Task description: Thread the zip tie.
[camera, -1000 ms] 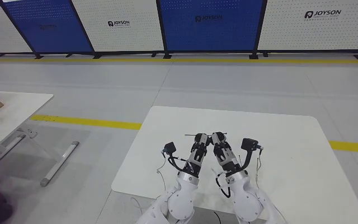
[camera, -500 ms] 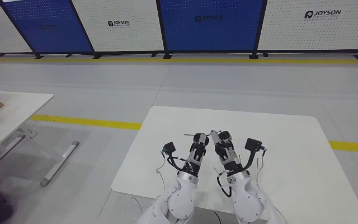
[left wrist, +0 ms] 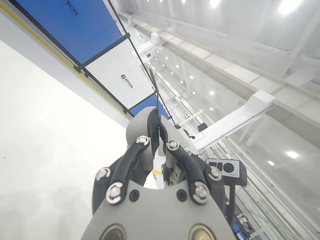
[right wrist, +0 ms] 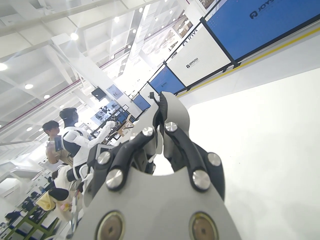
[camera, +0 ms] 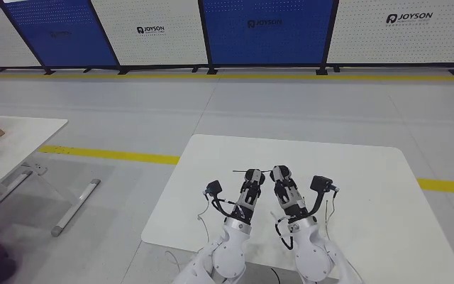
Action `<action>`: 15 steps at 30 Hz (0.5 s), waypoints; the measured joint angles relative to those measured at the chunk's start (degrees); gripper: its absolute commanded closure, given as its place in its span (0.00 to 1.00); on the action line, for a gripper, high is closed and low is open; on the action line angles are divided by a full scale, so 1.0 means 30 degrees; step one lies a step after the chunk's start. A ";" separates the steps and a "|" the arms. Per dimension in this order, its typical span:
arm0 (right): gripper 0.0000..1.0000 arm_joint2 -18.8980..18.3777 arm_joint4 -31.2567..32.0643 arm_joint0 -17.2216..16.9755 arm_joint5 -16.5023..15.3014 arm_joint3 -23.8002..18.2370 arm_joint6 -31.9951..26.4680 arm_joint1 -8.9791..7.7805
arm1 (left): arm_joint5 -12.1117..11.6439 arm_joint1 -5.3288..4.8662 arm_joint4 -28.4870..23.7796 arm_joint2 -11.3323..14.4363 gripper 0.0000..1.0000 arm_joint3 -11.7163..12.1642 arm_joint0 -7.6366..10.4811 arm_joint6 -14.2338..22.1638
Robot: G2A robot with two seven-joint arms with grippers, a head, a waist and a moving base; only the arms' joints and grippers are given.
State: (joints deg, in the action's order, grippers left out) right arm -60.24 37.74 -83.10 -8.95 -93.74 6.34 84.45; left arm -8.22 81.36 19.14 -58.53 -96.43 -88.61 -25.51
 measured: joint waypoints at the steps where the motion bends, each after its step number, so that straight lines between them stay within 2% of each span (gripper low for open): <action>1: 1.00 0.0020 0.0028 0.0013 -0.0030 0.0019 -0.0059 -0.0003 | -0.0045 0.0007 -0.0047 -0.0002 1.00 -0.0014 -0.0006 0.0024; 12: 1.00 -0.0127 0.0087 0.0043 -0.0117 0.0017 -0.0259 -0.0054 | 0.0040 0.0057 -0.0035 0.0009 1.00 -0.0107 0.0001 0.0224; 13: 1.00 -0.0149 0.0135 0.0025 -0.0088 -0.0004 -0.0239 -0.0061 | 0.0081 0.0067 0.0004 0.0020 0.98 -0.0082 0.0012 0.0181; 15: 1.00 -0.0177 0.0223 0.0006 -0.0040 -0.0041 -0.0228 -0.0072 | 0.0125 0.0083 0.0050 0.0042 0.88 -0.0047 0.0028 0.0137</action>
State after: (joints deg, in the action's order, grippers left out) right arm -60.77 38.41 -83.08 -9.07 -93.87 5.65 84.23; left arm -7.85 81.61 19.28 -58.40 -96.57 -88.53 -25.10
